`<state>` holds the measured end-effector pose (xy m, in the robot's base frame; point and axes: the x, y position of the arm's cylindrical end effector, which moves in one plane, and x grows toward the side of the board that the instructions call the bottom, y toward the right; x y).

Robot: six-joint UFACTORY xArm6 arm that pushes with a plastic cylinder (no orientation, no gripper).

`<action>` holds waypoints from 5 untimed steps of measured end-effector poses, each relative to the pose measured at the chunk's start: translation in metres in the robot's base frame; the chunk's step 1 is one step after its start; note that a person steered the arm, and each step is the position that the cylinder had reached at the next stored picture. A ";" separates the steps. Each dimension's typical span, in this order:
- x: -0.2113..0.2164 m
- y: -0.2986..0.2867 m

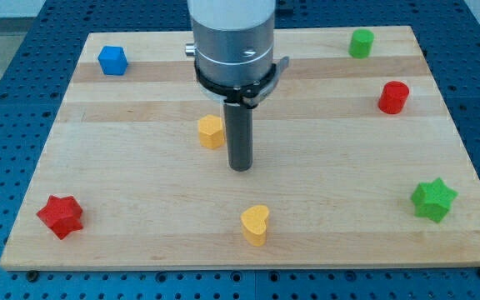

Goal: Move the yellow hexagon to the center left side

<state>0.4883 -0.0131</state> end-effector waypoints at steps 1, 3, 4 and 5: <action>0.002 0.001; -0.050 -0.027; -0.065 -0.054; -0.065 -0.088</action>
<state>0.4232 -0.1008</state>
